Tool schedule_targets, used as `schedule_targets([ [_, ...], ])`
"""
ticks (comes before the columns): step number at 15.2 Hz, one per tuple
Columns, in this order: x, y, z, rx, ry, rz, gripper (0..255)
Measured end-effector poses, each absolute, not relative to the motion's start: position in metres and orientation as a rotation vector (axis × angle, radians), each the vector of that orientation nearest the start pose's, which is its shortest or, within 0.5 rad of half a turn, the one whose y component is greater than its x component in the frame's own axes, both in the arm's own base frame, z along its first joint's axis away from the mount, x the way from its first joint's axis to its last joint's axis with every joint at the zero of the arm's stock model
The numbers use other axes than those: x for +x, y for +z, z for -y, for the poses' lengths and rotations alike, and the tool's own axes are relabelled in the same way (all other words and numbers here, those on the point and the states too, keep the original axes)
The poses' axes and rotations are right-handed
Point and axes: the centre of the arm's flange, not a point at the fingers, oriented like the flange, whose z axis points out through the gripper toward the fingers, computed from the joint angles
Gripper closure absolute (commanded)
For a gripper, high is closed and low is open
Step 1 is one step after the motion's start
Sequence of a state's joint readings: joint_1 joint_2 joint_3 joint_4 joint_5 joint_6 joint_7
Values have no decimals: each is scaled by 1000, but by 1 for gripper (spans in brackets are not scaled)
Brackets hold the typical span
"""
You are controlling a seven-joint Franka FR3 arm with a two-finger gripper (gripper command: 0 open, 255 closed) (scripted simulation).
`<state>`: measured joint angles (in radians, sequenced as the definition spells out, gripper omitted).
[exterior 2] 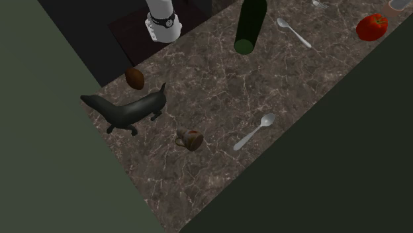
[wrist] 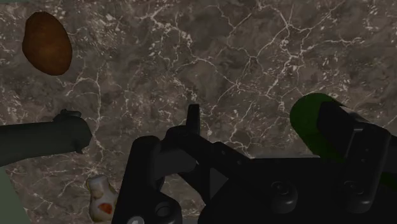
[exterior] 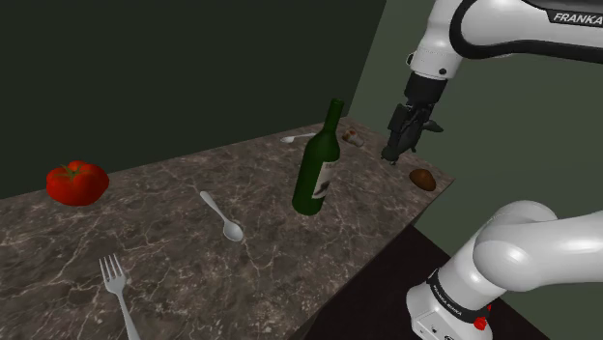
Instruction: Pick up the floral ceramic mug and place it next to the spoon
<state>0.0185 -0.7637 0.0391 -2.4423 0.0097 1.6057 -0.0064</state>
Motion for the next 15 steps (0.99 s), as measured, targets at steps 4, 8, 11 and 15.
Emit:
schedule_targets([
  [4,325,534,-1,-3153,99,92,0],
  [8,352,512,35,-3145,66,116,0],
  [11,371,496,62,-3139,40,134,0],
  [15,405,473,97,-3130,6,158,0],
])
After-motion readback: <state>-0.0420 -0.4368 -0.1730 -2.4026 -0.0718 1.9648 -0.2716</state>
